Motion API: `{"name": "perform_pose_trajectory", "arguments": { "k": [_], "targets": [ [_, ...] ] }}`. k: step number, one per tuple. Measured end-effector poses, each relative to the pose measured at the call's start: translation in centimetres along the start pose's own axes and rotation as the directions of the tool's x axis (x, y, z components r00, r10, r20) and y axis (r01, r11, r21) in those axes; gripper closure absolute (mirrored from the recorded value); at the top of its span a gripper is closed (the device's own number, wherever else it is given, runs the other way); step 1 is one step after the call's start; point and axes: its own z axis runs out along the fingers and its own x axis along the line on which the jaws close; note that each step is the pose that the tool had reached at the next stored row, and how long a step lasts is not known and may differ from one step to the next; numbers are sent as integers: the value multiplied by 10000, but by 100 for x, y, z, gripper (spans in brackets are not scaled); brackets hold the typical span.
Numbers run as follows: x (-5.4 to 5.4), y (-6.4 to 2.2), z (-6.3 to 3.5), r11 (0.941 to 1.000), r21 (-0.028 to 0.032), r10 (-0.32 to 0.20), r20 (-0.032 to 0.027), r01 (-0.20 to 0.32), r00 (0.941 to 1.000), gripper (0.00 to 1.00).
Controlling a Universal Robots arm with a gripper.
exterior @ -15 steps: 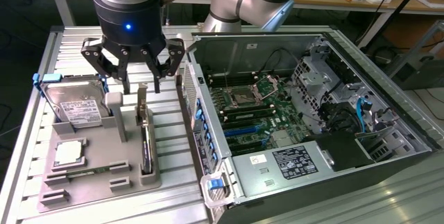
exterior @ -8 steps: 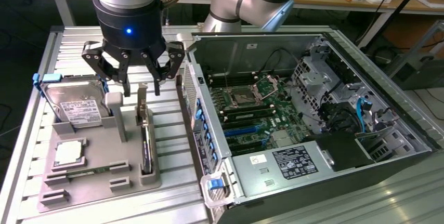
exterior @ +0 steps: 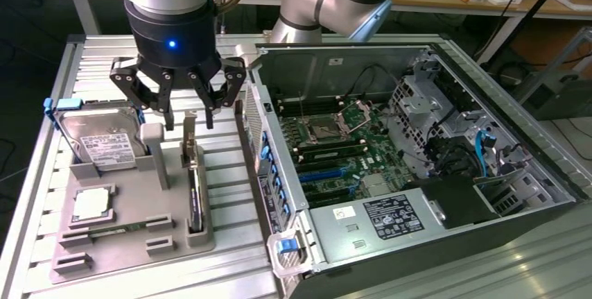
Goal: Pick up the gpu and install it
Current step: 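Pick up the gpu and move the gpu toward the slot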
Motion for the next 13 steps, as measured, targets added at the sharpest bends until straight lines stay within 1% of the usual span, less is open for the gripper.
{"name": "perform_pose_trajectory", "arguments": {
  "k": [13],
  "targets": [
    [3, -3, 46, 10000, 0, -1, 2, 1, 10000, 46]
  ]
}}
